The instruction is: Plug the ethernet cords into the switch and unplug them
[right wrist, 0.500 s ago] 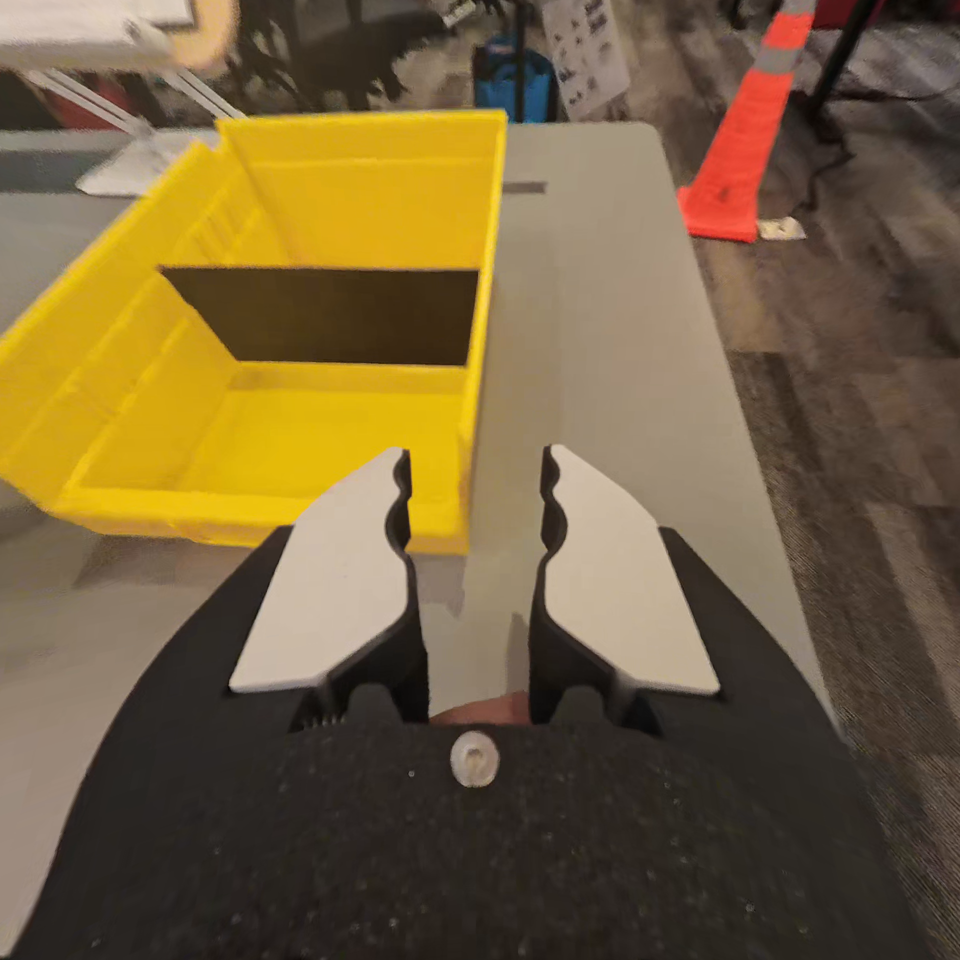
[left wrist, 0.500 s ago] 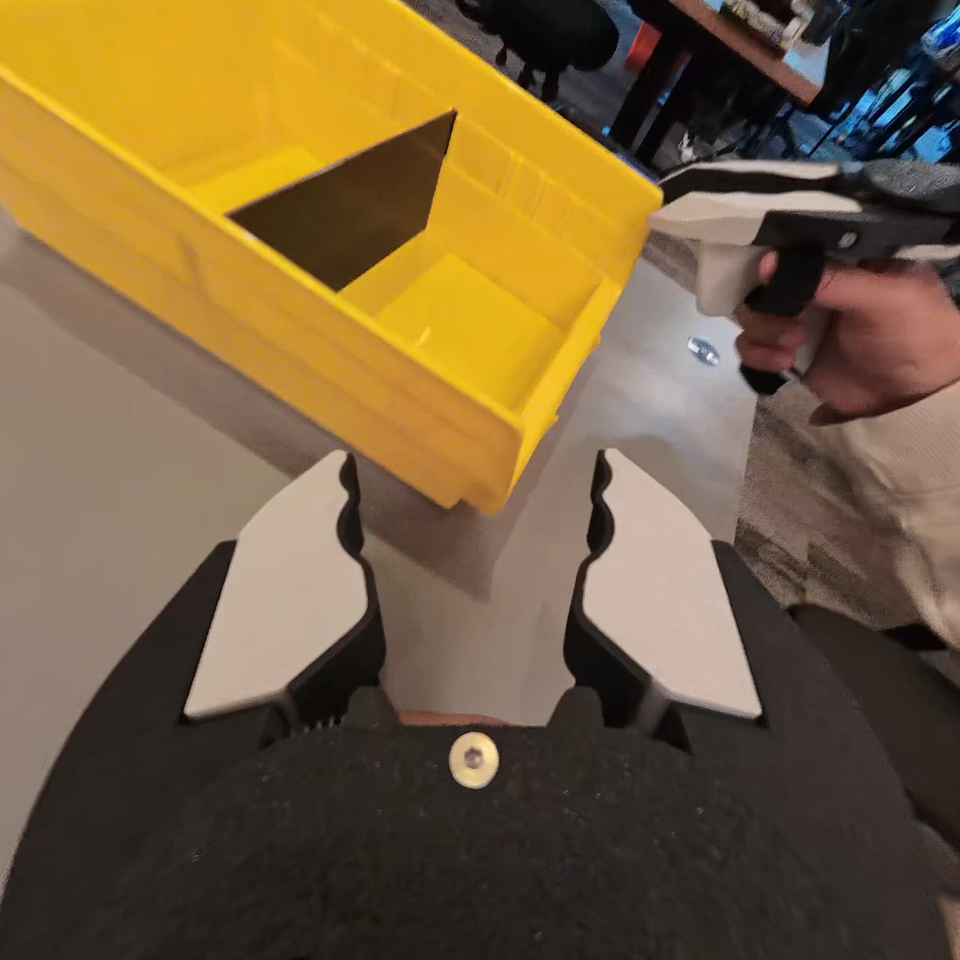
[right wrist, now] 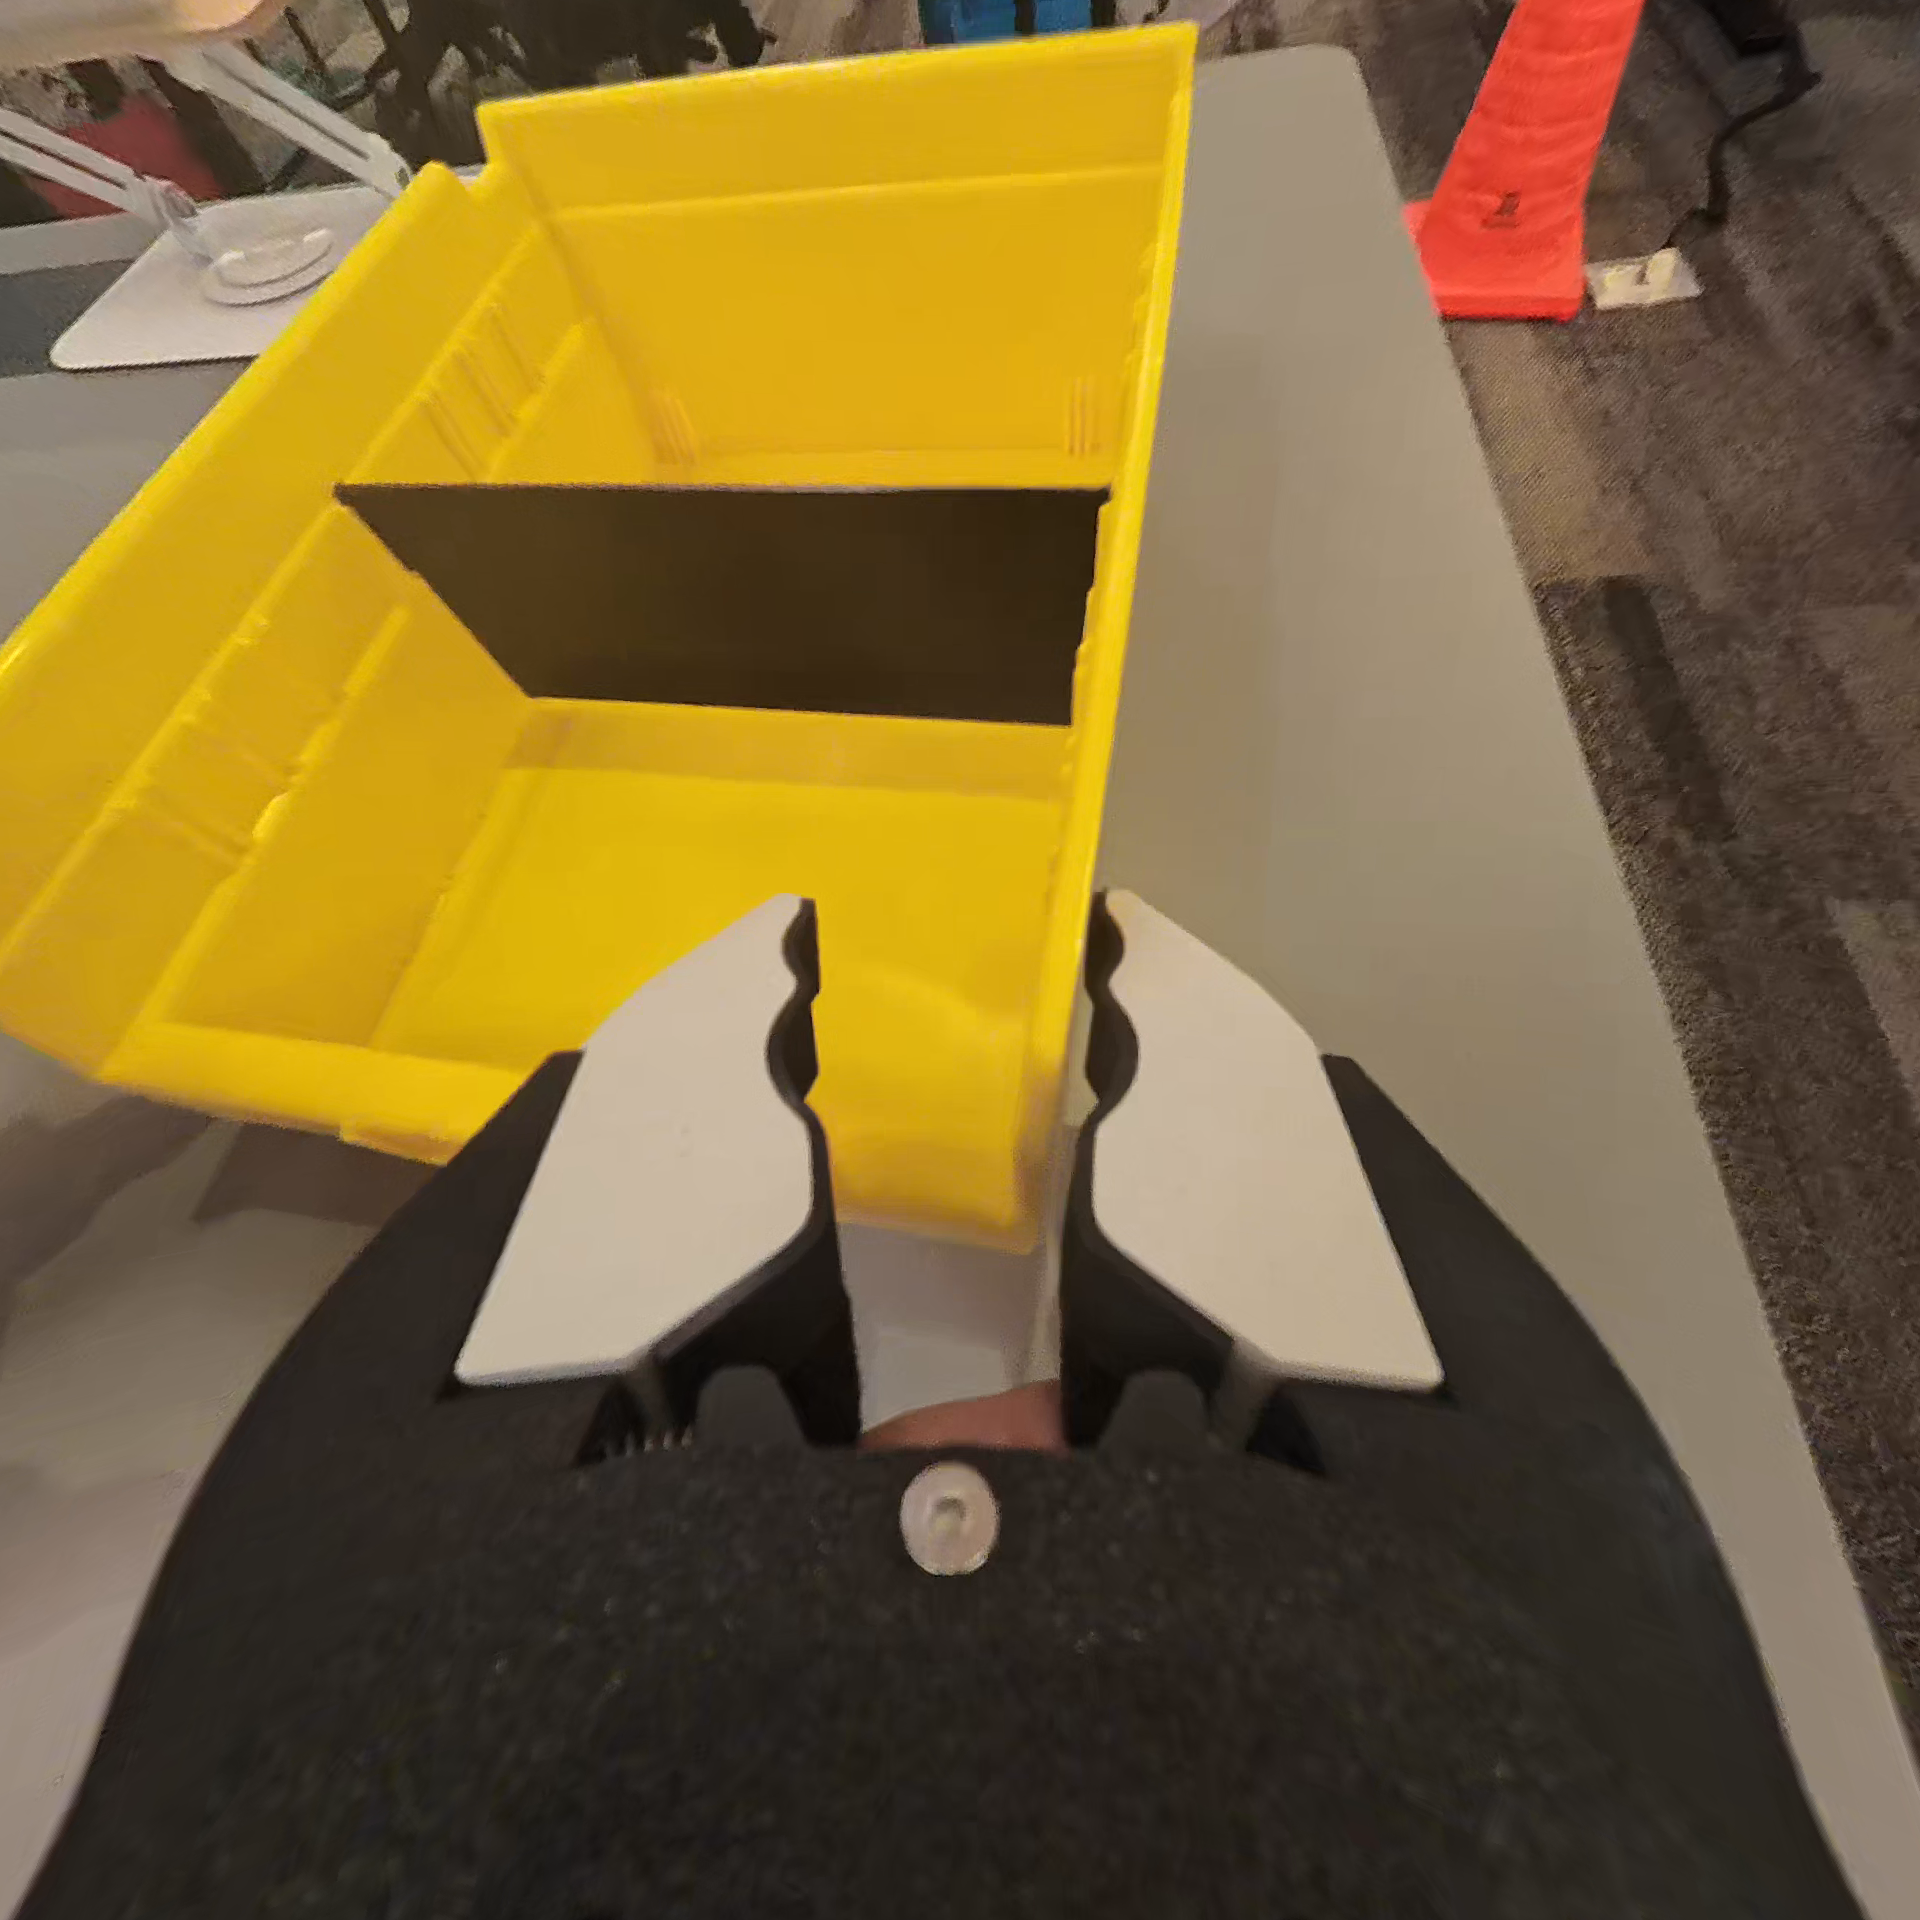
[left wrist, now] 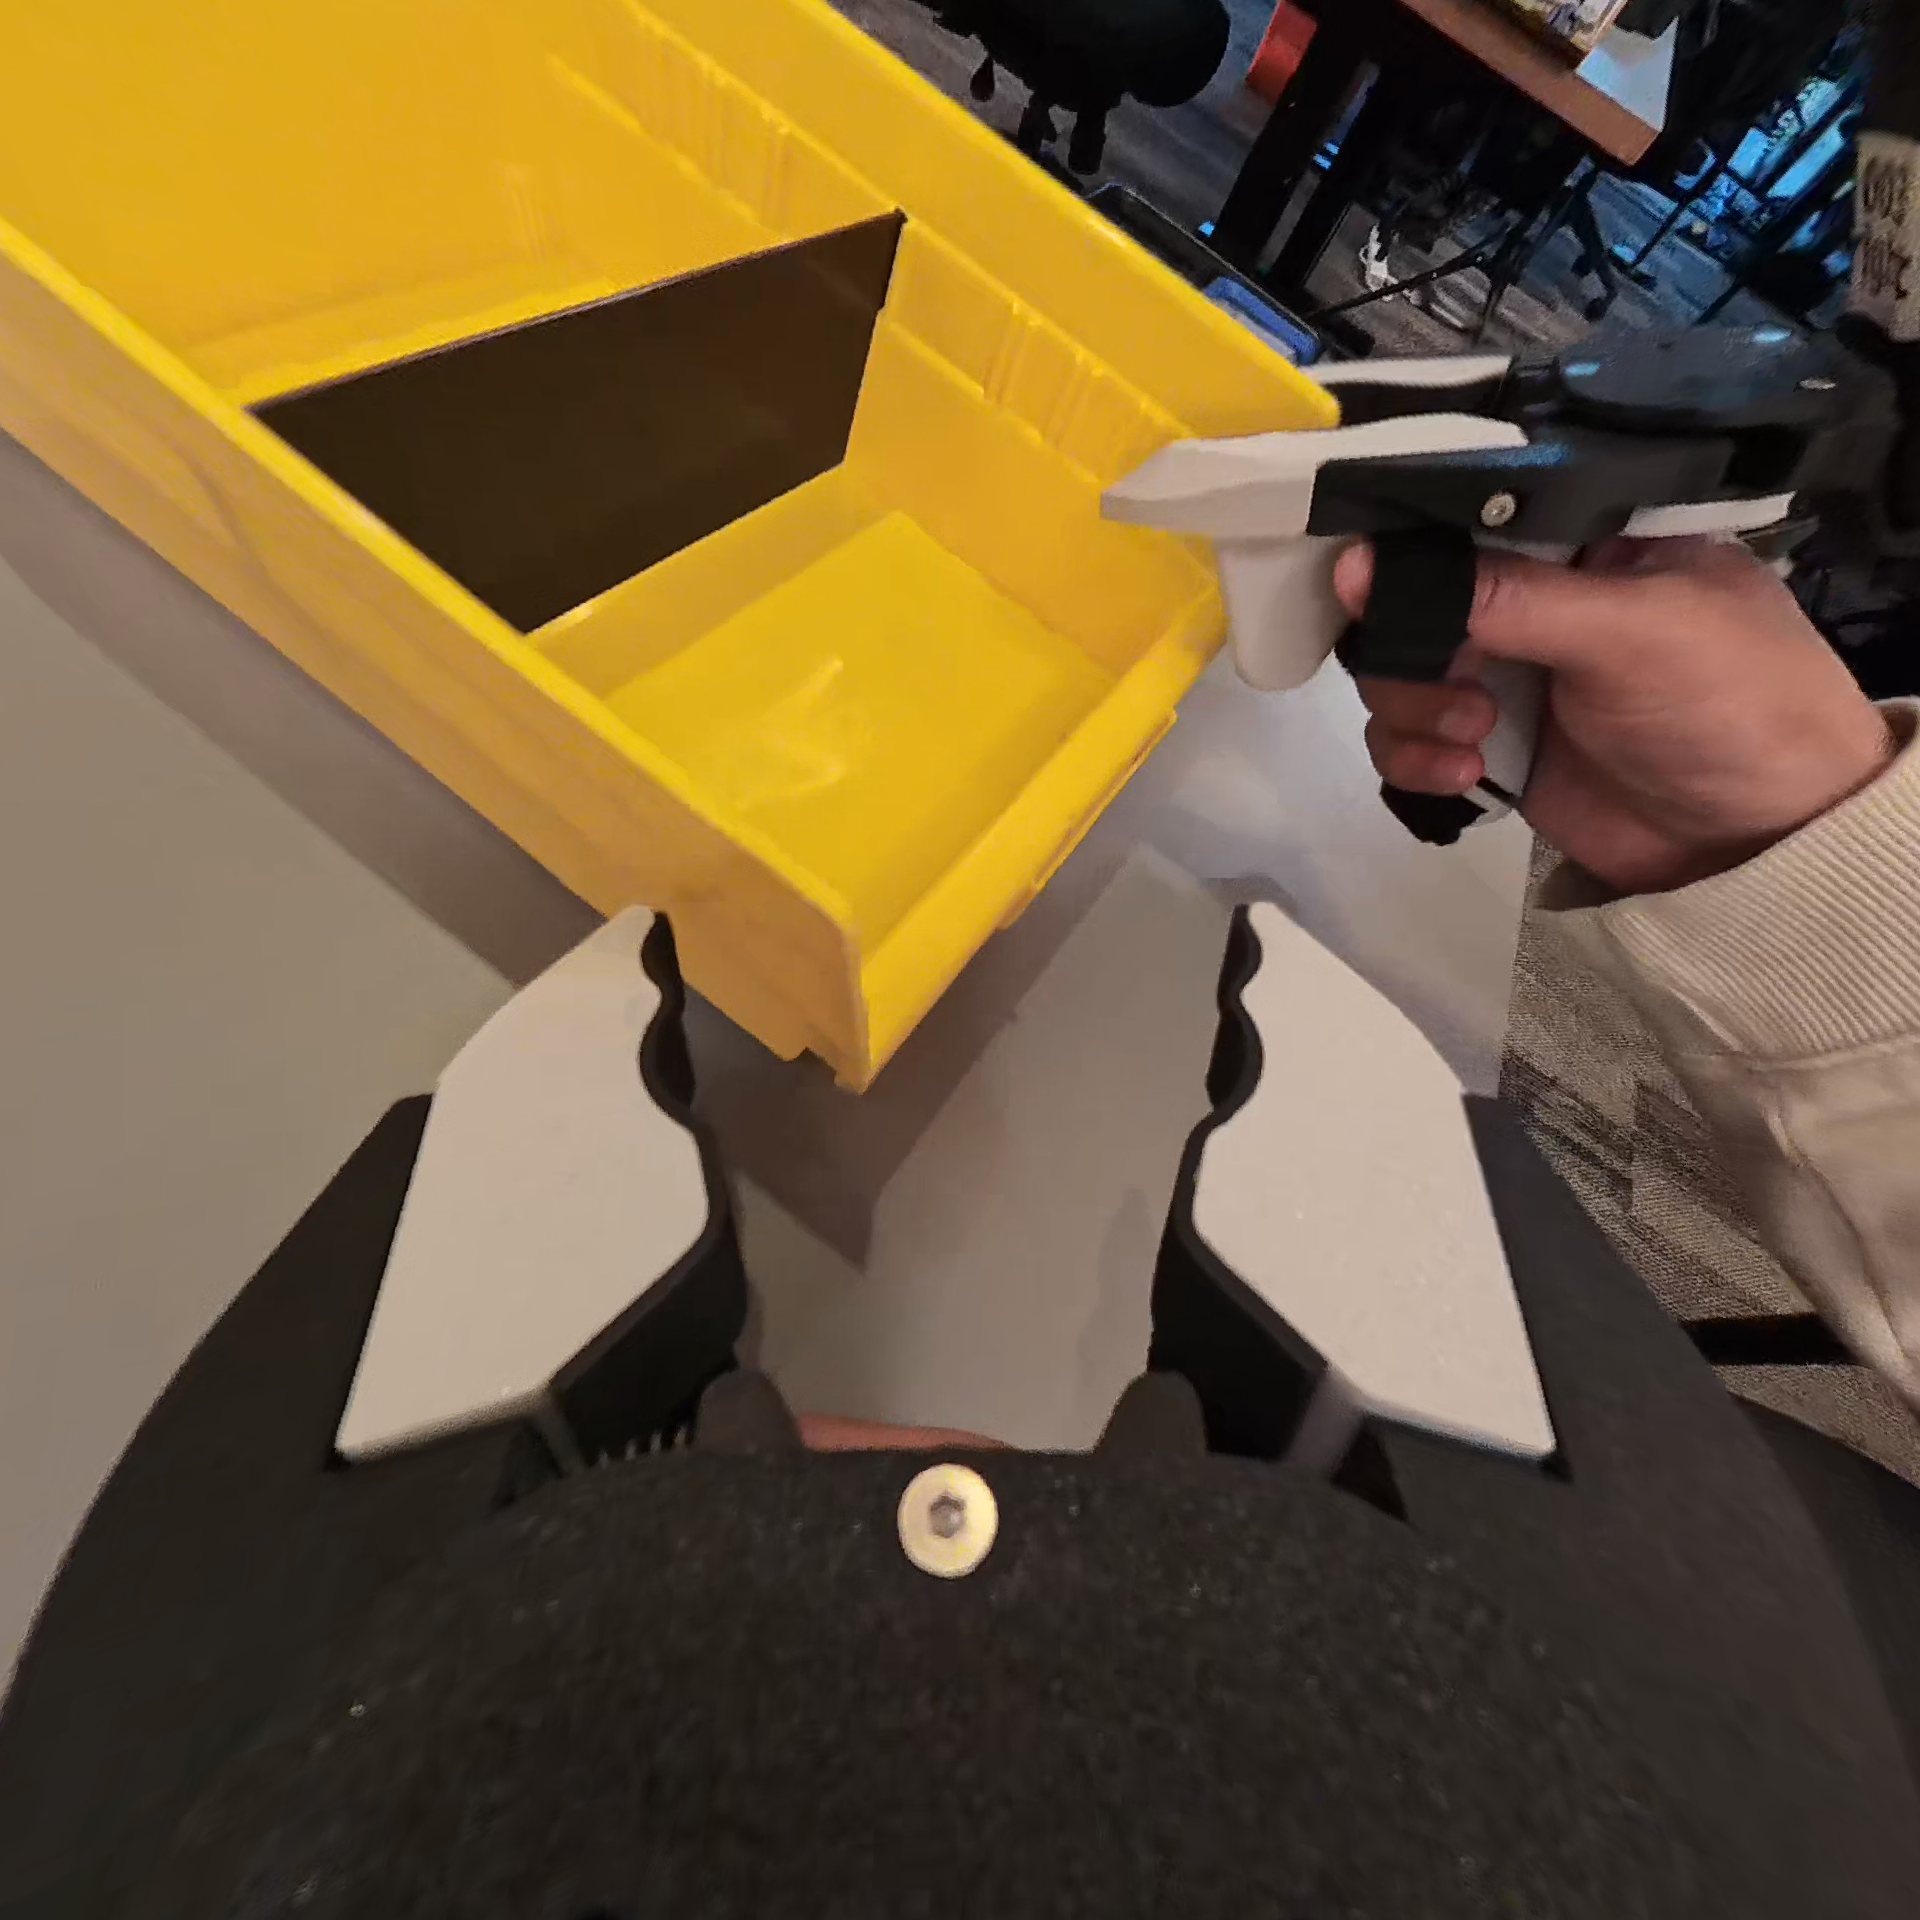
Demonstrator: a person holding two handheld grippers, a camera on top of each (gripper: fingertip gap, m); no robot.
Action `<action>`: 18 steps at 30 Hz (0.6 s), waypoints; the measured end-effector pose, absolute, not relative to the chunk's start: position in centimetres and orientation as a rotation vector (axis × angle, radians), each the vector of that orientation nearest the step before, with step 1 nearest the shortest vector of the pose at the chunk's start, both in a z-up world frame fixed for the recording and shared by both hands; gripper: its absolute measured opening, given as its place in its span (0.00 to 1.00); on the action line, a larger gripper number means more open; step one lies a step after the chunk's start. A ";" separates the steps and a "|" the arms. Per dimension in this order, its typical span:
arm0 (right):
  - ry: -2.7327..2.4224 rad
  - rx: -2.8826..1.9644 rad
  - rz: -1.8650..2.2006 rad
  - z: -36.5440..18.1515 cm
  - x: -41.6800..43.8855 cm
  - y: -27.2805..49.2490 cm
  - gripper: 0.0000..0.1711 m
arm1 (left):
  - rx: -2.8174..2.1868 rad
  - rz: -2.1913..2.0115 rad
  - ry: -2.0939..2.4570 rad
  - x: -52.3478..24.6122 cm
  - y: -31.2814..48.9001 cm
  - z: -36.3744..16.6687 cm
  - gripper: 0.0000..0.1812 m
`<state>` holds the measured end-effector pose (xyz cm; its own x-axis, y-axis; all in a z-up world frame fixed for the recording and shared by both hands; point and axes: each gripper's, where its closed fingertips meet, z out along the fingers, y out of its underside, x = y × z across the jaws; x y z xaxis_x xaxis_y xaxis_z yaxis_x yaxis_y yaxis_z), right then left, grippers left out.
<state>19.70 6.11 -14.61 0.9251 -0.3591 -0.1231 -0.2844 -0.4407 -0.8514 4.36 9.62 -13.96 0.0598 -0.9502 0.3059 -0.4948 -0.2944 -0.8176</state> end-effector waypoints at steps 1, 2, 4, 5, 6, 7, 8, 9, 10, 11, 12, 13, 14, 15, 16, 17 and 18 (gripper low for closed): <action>0.457 -2.049 -0.113 -14.5 20.1 6.2 0.29 | -1.844 -1.165 1.427 4.0 9.8 -14.1 0.54; 0.473 -2.037 -0.158 -14.3 20.8 6.0 0.32 | -1.850 -1.171 1.413 3.6 10.0 -14.0 0.50; 0.535 -1.911 -0.302 -11.9 21.9 4.7 0.31 | -1.797 -1.279 1.353 3.2 9.4 -13.0 0.37; 0.549 -1.820 -0.312 -10.2 21.1 4.1 0.30 | -1.776 -1.344 1.310 3.3 9.0 -12.4 0.40; 0.551 -1.736 -0.301 -8.5 19.6 3.7 0.30 | -1.769 -1.374 1.293 3.6 8.5 -12.3 0.40; 0.523 -1.677 -0.293 -7.2 17.5 3.6 0.30 | -1.767 -1.356 1.310 3.8 8.2 -12.6 0.38; 0.479 -1.664 -0.306 -6.6 15.3 3.7 0.29 | -1.779 -1.306 1.318 3.8 8.2 -13.1 0.41; 0.441 -1.678 -0.316 -6.6 13.1 4.0 0.29 | -1.789 -1.267 1.312 3.6 8.3 -13.4 0.43; 0.412 -1.688 -0.284 -6.8 10.9 4.5 0.29 | -1.792 -1.248 1.321 3.0 8.4 -13.6 0.43; 0.390 -1.685 -0.195 -7.0 8.3 5.2 0.29 | -1.794 -1.220 1.348 1.9 8.6 -13.8 0.43; 0.380 -1.683 -0.086 -7.5 5.8 6.0 0.29 | -1.790 -1.175 1.374 0.1 9.1 -13.9 0.43; 0.377 -1.692 0.005 -8.4 3.6 6.7 0.29 | -1.776 -1.123 1.384 -2.3 9.9 -13.7 0.43; 0.372 -1.708 0.072 -9.5 1.8 7.4 0.29 | -1.759 -1.063 1.376 -5.1 10.8 -13.4 0.41; 0.369 -1.719 0.114 -10.4 0.5 8.1 0.28 | -1.744 -1.005 1.349 -8.4 11.9 -12.9 0.40; 0.361 -1.719 0.144 -10.9 -0.3 8.7 0.27 | -1.737 -0.950 1.314 -11.9 12.9 -12.5 0.39; 0.336 -1.722 0.169 -10.9 -1.0 9.3 0.28 | -1.745 -0.893 1.280 -15.6 13.8 -12.5 0.40; 0.303 -1.729 0.159 -10.9 -1.2 9.6 0.28 | -1.762 -0.831 1.241 -19.4 14.6 -12.6 0.42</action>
<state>-1.24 9.61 -10.86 0.9551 -0.1121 -0.2744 -0.2896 -0.1555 -0.9444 -19.38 14.61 -12.60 0.3001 -0.9519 0.0622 -0.4198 -0.1904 -0.8874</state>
